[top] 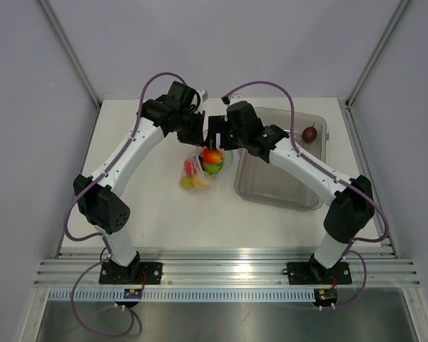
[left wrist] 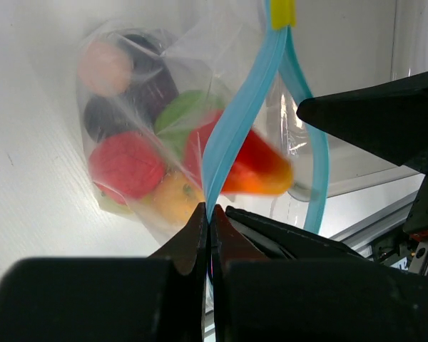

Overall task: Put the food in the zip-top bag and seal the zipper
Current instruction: Place the fake fruit in the zipper food storage bag, then pick up the fake fruit from the bin.

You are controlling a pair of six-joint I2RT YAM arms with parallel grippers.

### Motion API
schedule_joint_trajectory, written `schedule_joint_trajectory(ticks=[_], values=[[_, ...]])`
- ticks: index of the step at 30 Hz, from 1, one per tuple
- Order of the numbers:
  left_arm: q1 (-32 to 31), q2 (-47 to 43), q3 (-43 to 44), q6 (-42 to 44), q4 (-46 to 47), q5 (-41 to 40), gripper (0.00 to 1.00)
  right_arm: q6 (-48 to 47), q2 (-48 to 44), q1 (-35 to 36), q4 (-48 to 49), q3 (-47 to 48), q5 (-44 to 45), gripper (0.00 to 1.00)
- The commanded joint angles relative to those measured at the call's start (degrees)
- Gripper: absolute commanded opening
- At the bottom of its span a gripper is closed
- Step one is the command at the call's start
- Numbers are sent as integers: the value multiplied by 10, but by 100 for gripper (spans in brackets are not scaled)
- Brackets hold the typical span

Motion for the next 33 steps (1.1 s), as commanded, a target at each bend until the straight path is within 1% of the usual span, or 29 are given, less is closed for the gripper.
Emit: schedule_joint_trajectory(ticks=[1,5,8,9,10,12,13,14,16,17,18,19,20,21,24,29,33], values=[[-2,-26,1,-3,22,19,0,-5,-3,4,9,34,10,85],[-2,-24,2,-3,23,20,0,-6,-9,4,4,35,16,86],[-2,-24,2,0,22,16,0,-17,-34,3,13,9,72,84],[-2,-24,1,0,21,14,0,-22,-54,2,16,1,128,83],[-2,-24,0,1,21,13,0,-30,-63,-2,15,-15,153,83],[-1,-27,-2,2,22,13,0,-34,-90,-40,4,-29,181,81],[-1,-28,-5,2,22,13,0,-30,-99,-65,4,-50,176,81],[-2,-28,-6,2,23,13,0,-28,-107,-107,7,-63,171,80],[-2,-28,-7,2,24,13,0,-39,-121,-147,19,-95,177,79],[-2,-28,-7,1,25,12,0,-62,-109,-176,18,-100,190,79],[-2,-28,-7,0,26,10,0,-78,-98,-187,14,-100,233,79],[-2,-28,-7,0,26,9,0,-94,-85,-198,14,-100,256,80],[-2,-28,-7,0,27,9,0,-125,-53,-212,18,-100,275,81],[-2,-29,-7,0,27,9,0,-134,-36,-240,18,-97,290,81],[-2,-28,-3,4,23,2,0,-165,28,-283,35,-73,297,82],[-2,-25,0,10,21,-4,0,-214,144,-304,43,-7,329,83],[-2,-25,-8,11,24,-5,0,-249,199,-311,61,41,364,83]])
